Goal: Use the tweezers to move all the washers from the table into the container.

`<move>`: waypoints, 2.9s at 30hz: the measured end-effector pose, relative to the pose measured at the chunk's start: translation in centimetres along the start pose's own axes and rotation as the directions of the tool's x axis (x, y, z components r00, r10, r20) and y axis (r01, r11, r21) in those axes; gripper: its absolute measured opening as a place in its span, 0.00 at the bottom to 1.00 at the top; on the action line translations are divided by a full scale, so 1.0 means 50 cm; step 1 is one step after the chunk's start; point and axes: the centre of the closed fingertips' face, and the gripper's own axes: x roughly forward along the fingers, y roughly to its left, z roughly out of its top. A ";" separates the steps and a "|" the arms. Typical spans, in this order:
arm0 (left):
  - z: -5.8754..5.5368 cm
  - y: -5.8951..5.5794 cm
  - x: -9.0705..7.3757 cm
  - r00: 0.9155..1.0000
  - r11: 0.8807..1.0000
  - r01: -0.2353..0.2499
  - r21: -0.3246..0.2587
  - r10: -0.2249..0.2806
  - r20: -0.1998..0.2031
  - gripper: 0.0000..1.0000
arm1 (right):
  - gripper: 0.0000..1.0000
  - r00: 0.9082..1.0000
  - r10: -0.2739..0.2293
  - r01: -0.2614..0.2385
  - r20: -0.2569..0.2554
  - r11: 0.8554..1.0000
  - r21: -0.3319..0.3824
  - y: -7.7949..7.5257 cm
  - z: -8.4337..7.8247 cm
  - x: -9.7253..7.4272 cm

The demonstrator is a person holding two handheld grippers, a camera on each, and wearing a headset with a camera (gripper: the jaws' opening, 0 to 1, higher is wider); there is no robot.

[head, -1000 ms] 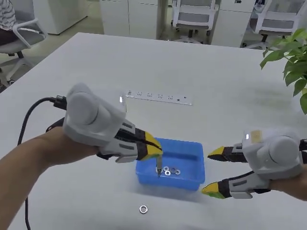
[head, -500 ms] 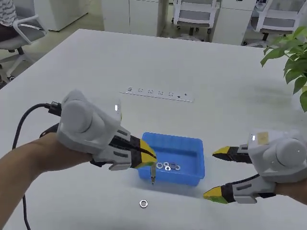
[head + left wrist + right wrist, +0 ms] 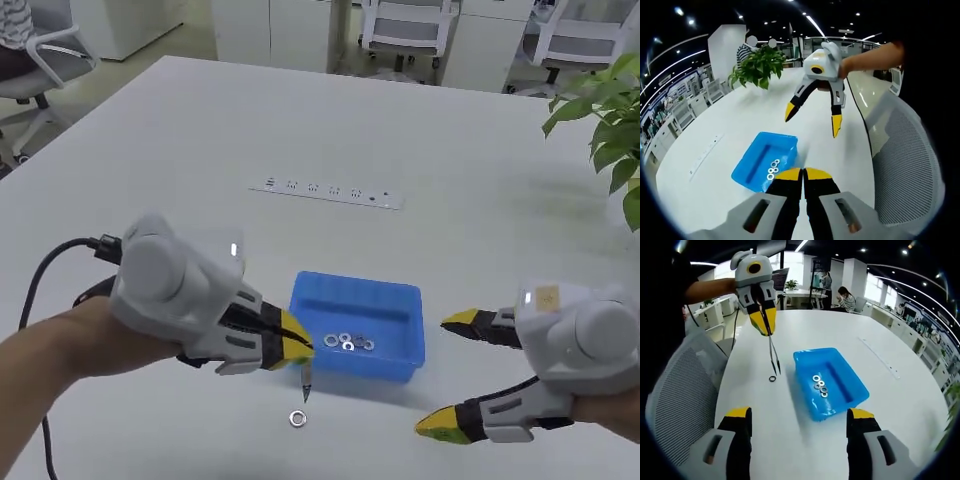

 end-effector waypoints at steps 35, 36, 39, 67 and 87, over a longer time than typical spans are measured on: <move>-0.037 -0.006 0.008 1.000 1.000 0.018 -0.002 -0.018 -0.019 0.05 | 0.79 0.997 0.082 -0.082 0.008 0.996 -0.032 0.047 0.013 0.031; -0.037 -0.007 0.008 1.000 1.000 0.023 -0.002 -0.023 -0.020 0.05 | 0.78 0.996 0.088 -0.088 0.010 0.995 -0.037 0.049 0.016 0.034; -0.035 -0.013 0.007 0.999 0.999 0.034 -0.003 -0.034 -0.021 0.05 | 0.77 0.994 0.106 -0.105 0.010 0.993 -0.050 0.055 0.020 0.043; -0.030 -0.024 0.005 0.994 0.995 0.099 0.032 -0.097 -0.056 0.05 | 0.33 0.960 0.279 -0.267 0.013 0.929 -0.256 0.099 0.104 0.151; -0.038 -0.012 0.010 0.993 0.994 0.105 0.030 -0.103 -0.063 0.05 | 0.15 0.941 0.337 -0.326 -0.015 0.898 -0.296 0.124 0.109 0.213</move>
